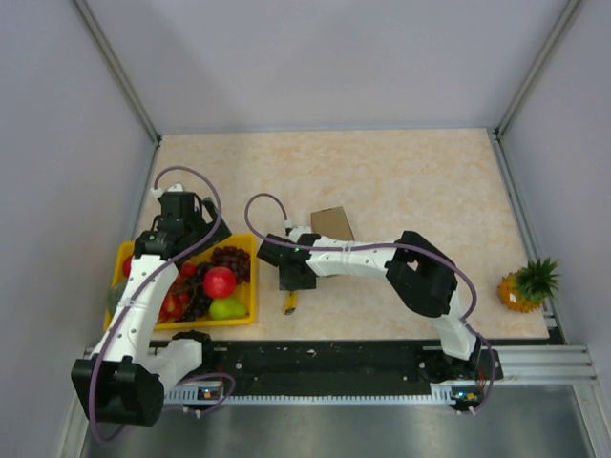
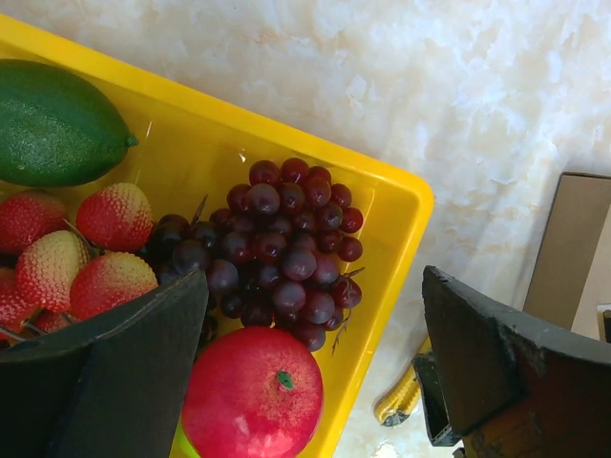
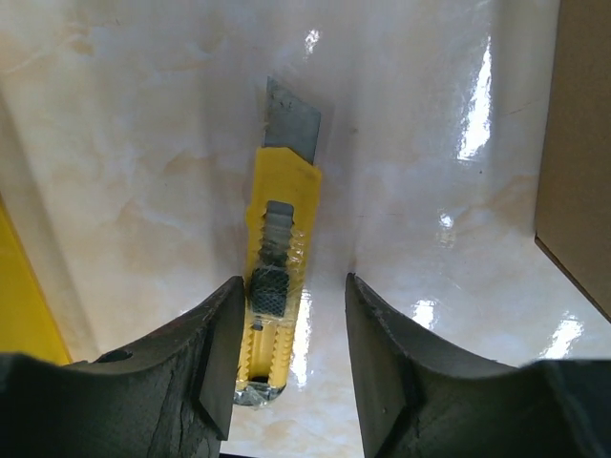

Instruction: Unpack the express box

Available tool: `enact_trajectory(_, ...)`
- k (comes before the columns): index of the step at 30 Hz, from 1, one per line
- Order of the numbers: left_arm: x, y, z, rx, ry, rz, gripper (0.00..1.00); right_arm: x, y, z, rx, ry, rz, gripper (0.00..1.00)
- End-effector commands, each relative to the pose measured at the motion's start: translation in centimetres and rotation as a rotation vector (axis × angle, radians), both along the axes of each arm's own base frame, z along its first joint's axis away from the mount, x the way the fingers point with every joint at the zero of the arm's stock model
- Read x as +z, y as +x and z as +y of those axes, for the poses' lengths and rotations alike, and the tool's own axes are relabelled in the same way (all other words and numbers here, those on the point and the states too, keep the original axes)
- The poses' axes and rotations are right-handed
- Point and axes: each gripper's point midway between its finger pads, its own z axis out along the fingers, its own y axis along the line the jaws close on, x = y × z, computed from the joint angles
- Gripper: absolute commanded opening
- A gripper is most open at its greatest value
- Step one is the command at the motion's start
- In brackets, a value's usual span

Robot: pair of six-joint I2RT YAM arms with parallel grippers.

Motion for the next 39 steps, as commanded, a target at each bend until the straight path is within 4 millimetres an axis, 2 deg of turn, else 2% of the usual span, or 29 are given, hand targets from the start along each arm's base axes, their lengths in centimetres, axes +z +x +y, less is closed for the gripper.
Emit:
enact_trajectory(1,0.4,-0.1,0.1,0.010,-0.009,-0.033,0.98,1.2,0.1,1.4,-0.034,0.035,-0.015,0.45)
enact_trajectory(13,0.1,-0.3,-0.2,-0.004,-0.020,-0.027,0.98,-0.8,-0.3,1.4,0.016,-0.019,0.017,0.47)
enact_trajectory(15,0.0,-0.3,-0.3,-0.007,-0.023,-0.029,0.98,-1.3,-0.4,1.3,0.021,-0.035,0.028,0.45)
enact_trajectory(16,-0.1,-0.3,-0.3,-0.007,-0.023,-0.027,0.99,-1.3,-0.4,1.2,0.026,-0.041,0.029,0.43)
enact_trajectory(20,0.0,-0.2,-0.4,-0.017,-0.024,-0.034,0.99,-1.5,-0.3,0.2,0.049,-0.103,0.023,0.16)
enact_trajectory(24,0.5,0.1,-0.4,-0.031,-0.016,-0.051,0.99,-1.1,0.2,-1.1,0.076,-0.184,-0.004,0.11)
enact_trajectory(28,1.2,0.5,-1.3,-0.078,-0.047,-0.083,0.99,0.2,1.3,-1.5,0.103,-0.210,-0.068,0.04)
enact_trajectory(30,1.3,0.5,-1.7,-0.095,-0.063,-0.088,0.99,1.3,2.2,-1.8,0.116,-0.223,-0.116,0.03)
enact_trajectory(34,1.0,0.4,-3.2,-0.155,-0.126,-0.089,0.99,4.7,3.5,-2.0,0.122,-0.184,-0.192,0.03)
enact_trajectory(37,0.4,0.3,-4.7,-0.217,-0.185,-0.074,0.99,6.0,4.3,-2.0,0.140,-0.136,-0.219,0.03)
enact_trajectory(38,0.1,0.2,-5.1,-0.233,-0.201,-0.061,0.99,7.5,4.7,-1.5,0.138,-0.082,-0.242,0.03)
enact_trajectory(39,-0.1,0.1,-6.0,-0.282,-0.236,-0.052,0.99,7.9,4.7,-1.4,0.160,-0.061,-0.241,0.03)
